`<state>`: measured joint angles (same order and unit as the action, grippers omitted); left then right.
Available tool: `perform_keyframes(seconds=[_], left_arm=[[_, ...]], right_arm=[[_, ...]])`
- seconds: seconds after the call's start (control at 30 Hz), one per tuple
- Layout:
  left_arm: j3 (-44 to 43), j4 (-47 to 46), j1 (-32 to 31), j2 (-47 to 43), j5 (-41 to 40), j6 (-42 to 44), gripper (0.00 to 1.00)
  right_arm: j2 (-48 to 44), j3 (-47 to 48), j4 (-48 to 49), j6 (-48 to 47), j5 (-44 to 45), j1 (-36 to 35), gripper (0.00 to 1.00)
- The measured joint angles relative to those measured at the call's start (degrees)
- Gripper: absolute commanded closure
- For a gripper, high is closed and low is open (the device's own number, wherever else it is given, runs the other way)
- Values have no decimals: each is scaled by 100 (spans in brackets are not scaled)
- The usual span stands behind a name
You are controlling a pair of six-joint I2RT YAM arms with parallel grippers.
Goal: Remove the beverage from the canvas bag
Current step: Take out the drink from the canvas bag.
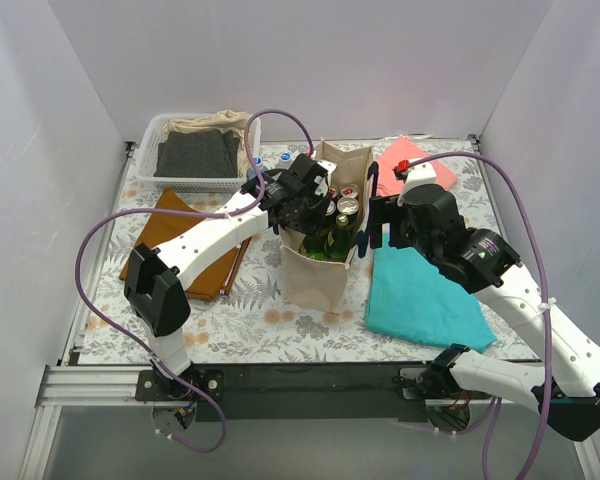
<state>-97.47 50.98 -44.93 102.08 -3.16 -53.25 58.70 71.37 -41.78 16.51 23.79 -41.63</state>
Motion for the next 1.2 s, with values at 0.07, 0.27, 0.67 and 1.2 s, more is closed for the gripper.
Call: perform_keyframes(seconds=[0.07,0.27,0.67,1.2], left_arm=[[0,-2,0,0,15,-7,100],[-17,9,0,0,17,-7,100],[-726,608,-2,90,-17,-4,100],[-1342,984,2,101,-92,37,100]], right_arm=[[0,0,0,0,0,0,9],[0,0,0,0,2,2,9],[-26,-2,0,2,4,4,9],[-59,-2,0,2,2,4,9]])
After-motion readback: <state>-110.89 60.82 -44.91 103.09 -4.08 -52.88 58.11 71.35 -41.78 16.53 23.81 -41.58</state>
